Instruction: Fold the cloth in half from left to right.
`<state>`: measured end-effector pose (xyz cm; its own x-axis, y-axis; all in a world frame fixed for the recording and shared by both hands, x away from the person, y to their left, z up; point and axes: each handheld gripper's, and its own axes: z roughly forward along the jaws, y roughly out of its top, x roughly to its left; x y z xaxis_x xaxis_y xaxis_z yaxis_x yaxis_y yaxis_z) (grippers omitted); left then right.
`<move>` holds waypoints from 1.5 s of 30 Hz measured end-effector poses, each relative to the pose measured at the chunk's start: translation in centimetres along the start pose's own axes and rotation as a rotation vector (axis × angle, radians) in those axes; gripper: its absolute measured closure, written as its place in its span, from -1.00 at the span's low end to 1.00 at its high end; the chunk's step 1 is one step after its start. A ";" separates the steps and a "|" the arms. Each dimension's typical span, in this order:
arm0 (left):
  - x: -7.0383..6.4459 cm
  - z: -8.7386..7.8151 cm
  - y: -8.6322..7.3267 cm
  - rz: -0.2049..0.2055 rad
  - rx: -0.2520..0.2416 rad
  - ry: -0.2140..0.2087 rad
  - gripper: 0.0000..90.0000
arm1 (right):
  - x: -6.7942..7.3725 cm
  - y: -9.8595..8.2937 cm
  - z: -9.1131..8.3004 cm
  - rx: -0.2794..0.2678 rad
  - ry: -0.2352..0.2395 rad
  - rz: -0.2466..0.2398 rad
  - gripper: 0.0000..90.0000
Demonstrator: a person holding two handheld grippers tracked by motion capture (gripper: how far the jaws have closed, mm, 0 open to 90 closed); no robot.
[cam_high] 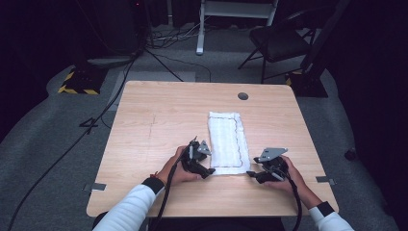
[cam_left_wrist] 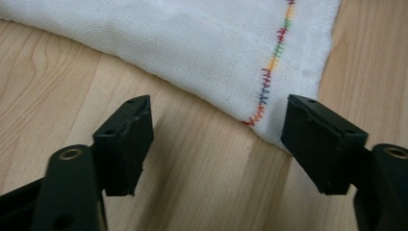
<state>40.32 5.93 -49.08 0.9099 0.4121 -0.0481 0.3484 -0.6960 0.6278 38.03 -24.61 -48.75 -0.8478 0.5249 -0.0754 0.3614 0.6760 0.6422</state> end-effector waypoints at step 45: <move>-0.4 -3.2 0.0 -0.042 -0.105 0.081 -0.36 | -1.3 2.4 -2.4 -0.148 -0.045 0.048 -0.03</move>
<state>39.24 7.61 -46.54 0.8723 0.4887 -0.0162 0.3568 -0.6135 0.7045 39.04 -24.89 -45.22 -0.8116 0.5795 -0.0742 0.3367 0.5677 0.7512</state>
